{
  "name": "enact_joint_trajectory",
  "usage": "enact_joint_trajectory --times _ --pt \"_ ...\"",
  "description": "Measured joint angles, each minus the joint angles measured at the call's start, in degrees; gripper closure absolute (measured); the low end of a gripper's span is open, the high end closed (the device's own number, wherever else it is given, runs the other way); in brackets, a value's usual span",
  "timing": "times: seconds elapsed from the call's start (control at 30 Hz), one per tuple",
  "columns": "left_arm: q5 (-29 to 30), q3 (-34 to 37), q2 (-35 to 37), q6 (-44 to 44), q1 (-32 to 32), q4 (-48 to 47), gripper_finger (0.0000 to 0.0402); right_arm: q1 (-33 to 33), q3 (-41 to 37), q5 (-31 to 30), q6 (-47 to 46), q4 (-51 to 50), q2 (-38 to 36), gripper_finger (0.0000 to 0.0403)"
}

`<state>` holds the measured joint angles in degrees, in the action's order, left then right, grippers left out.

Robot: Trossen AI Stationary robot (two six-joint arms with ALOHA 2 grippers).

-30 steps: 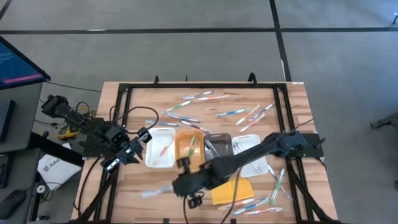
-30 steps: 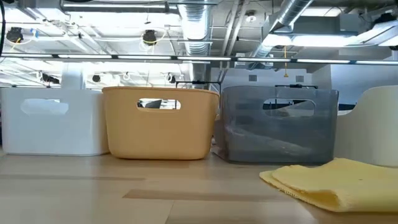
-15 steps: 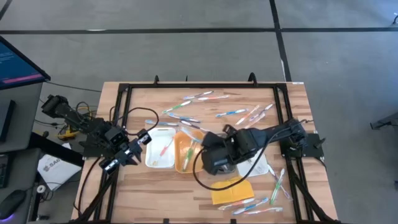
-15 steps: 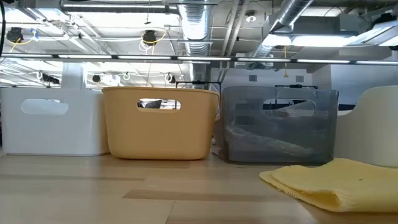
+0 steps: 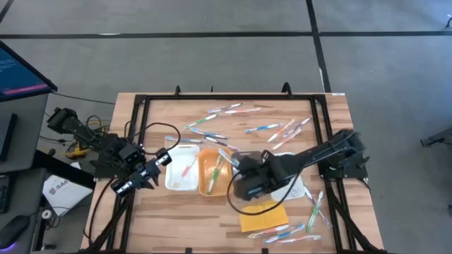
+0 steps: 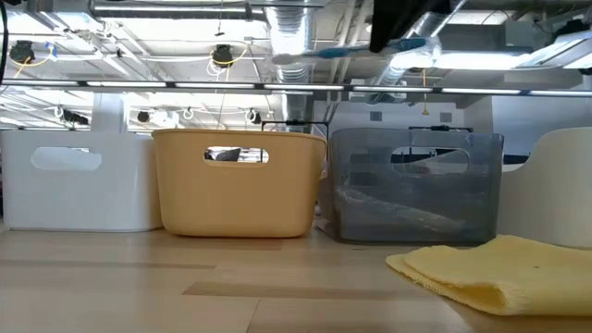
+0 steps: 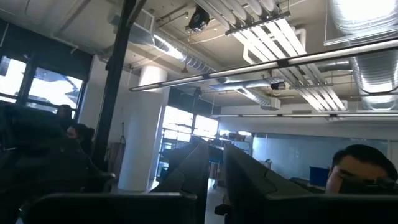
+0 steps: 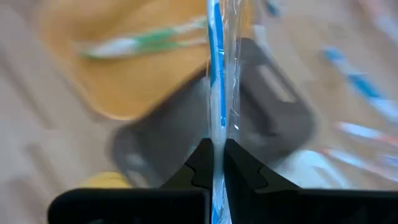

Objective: Pick & Place Toothbrushes
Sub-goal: Put the blue toothbrush into the black bin

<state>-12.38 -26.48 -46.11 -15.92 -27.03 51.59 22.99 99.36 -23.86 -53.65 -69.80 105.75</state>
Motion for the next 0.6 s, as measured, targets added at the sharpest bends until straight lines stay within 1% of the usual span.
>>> enact_joint_trajectory --times 0.07,0.13,0.2,0.27,0.37,0.5,0.6 --pt "0.02 0.0 0.1 0.0 0.0 0.03 0.0358 -0.69 -7.81 2.68 -0.31 8.02 -4.58 0.0394" --pt "0.04 0.0 0.25 0.02 0.0 0.0 0.0358 -1.5 -15.11 3.91 -2.48 13.57 -8.65 0.0394" --pt "0.02 0.0 0.38 0.09 0.0 0.1 0.0358 -2.11 -21.15 5.54 -4.78 18.83 -11.54 0.0394" --pt "0.04 0.0 0.44 0.18 0.0 0.09 0.0358 -2.3 -25.9 6.57 -6.38 24.76 -12.95 0.0394" --pt "0.32 0.0 0.48 0.48 0.06 0.26 0.0358 -2.04 -29.35 8.13 -8.25 28.36 -13.64 0.0394" --pt "0.35 0.0 0.48 0.51 0.15 0.36 0.0358 -1.92 -30.95 9.2 -9.39 27.49 -13.65 0.0394" --pt "0.35 0.0 0.48 0.57 0.15 0.36 0.0358 -2.55 -31.98 11.7 -10.65 27.53 -13.68 0.0394"
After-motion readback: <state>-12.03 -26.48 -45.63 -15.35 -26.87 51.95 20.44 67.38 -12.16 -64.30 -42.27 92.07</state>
